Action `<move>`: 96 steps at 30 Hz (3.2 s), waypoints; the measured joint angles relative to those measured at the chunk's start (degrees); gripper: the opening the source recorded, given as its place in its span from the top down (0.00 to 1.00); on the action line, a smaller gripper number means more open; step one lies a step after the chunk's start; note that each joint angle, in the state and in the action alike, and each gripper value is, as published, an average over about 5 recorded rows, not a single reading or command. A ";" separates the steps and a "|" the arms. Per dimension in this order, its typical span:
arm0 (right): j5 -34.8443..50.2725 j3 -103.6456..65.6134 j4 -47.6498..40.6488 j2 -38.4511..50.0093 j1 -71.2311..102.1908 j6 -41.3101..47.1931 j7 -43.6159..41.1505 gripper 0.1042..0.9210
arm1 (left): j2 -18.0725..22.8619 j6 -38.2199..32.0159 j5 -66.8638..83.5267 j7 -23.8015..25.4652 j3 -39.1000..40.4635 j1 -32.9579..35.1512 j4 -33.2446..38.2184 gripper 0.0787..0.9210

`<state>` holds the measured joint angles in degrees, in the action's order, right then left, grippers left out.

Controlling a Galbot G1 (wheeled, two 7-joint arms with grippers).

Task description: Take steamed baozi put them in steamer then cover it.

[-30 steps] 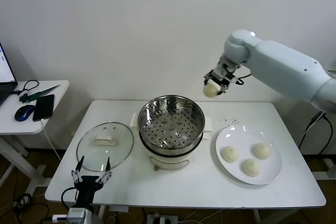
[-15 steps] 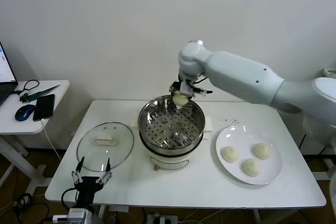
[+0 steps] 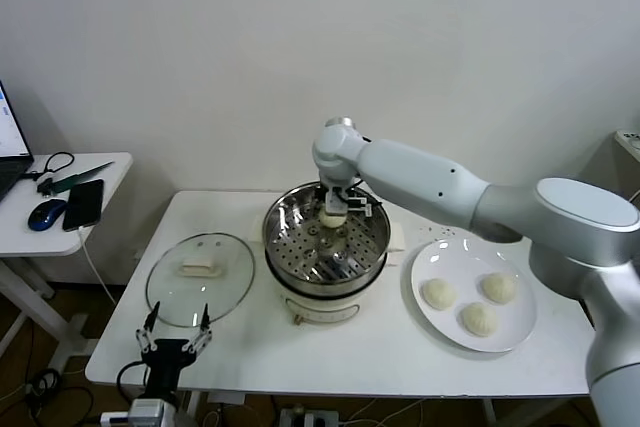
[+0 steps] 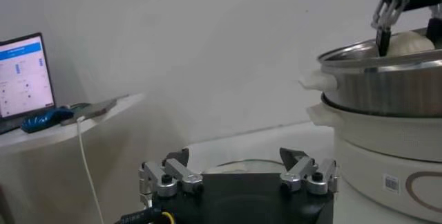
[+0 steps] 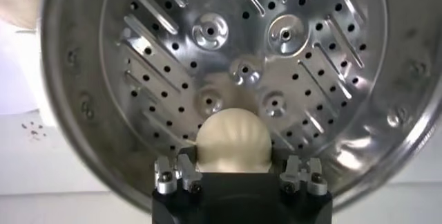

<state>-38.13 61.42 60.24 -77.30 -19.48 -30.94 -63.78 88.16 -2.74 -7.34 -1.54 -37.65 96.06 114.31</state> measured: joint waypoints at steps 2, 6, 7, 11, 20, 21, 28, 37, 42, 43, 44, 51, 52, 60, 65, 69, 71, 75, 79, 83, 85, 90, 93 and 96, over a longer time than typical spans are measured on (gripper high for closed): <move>-0.49 -0.07 -0.35 -0.25 0.33 -0.15 0.26 0.21 | 0.02 -0.01 0.02 -0.02 0.00 -0.03 -0.08 0.12; -1.23 -0.49 -0.52 -0.33 0.50 -0.46 0.81 0.13 | 0.09 -0.06 0.06 -0.11 0.00 -0.04 -0.23 0.12; -1.34 -0.63 -0.50 -0.29 0.49 -0.56 0.89 0.13 | 0.10 -0.06 0.07 -0.16 0.00 -0.02 -0.24 0.12; -1.34 -1.08 0.13 0.19 0.03 -0.99 0.93 0.12 | 0.12 -0.11 0.11 -0.33 -0.05 0.13 -0.25 0.12; 4.08 -0.31 5.36 5.34 -4.16 -0.16 -0.24 0.12 | 0.12 -0.15 0.20 -0.45 -0.19 0.59 0.22 0.12; 5.49 0.05 5.91 6.38 -5.03 0.29 -0.36 0.12 | 0.12 -0.14 0.20 -0.45 -0.18 0.65 0.29 0.12; 20.43 5.40 9.81 15.22 -12.41 8.51 0.88 0.12 | 0.03 -0.06 0.21 -0.45 -0.23 1.03 0.94 0.12; 40.97 12.05 14.32 28.53 -16.72 25.69 1.29 0.12 | -0.29 0.00 0.64 -0.45 -0.49 1.34 1.57 0.12; 47.78 12.74 16.00 35.11 -14.10 32.80 1.57 0.12 | -0.24 -0.01 0.70 -0.49 -0.52 1.57 1.62 0.12; 48.61 12.58 16.19 36.25 -13.15 33.91 1.58 0.12 | -0.24 -0.01 0.71 -0.50 -0.53 1.62 1.62 0.12; 49.26 12.33 16.32 37.26 -12.12 34.90 1.58 0.12 | -0.23 -0.01 0.73 -0.51 -0.55 1.66 1.62 0.12; 50.29 8.19 16.14 41.54 -2.88 39.82 1.64 0.12 | -0.15 0.02 0.78 -0.53 -0.54 1.78 1.64 0.12; 50.15 7.41 16.02 41.84 -1.49 40.33 1.68 0.12 | -0.14 0.03 0.78 -0.53 -0.54 1.79 1.64 0.12; 48.24 1.28 14.24 42.09 8.51 42.84 2.37 0.12 | -0.09 0.02 0.78 -0.61 -0.62 2.03 1.62 0.12; 46.97 -2.25 12.33 40.74 13.15 43.60 2.80 0.12 | -0.06 -0.07 0.76 -0.62 -0.62 2.32 1.38 0.12; 46.10 -4.51 10.44 39.14 15.30 43.82 2.99 0.12 | -0.03 -0.12 0.65 -0.64 -0.59 2.46 1.23 0.12; 45.65 -5.28 9.43 38.24 15.95 43.82 3.02 0.12 | -0.02 -0.15 0.58 -0.66 -0.58 2.55 1.18 0.12; 45.02 -6.36 7.74 36.59 16.93 43.85 3.01 0.12 | 0.01 -0.27 0.50 -0.72 -0.64 2.74 1.02 0.12; 44.69 -6.90 6.89 35.66 17.79 43.98 2.77 0.12 | 0.03 -0.38 0.49 -0.81 -0.69 2.85 0.90 0.12; 44.14 -7.40 6.02 34.83 18.50 43.99 2.61 0.12 | 0.06 -0.40 0.49 -0.84 -0.69 2.81 0.88 0.12; 43.91 -7.60 5.58 34.46 18.69 43.95 2.58 0.12 | 0.07 -0.40 0.49 -0.84 -0.68 2.77 0.87 0.12; 43.66 -8.06 5.04 33.98 19.07 43.93 2.56 0.21 | 0.06 -0.41 0.52 -0.85 -0.61 2.79 0.77 0.12; 43.62 -8.29 4.82 33.92 19.16 43.93 2.53 0.26 | 0.06 -0.41 0.59 -0.89 -0.54 2.83 0.81 0.12; 43.62 -8.35 4.62 33.96 19.13 43.93 2.47 0.27 | 0.06 -0.41 0.62 -0.91 -0.52 2.87 0.92 0.12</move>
<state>5.49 53.07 64.86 -43.34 -0.35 12.99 -61.31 88.23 -3.15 -6.72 -2.45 -38.17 98.93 115.23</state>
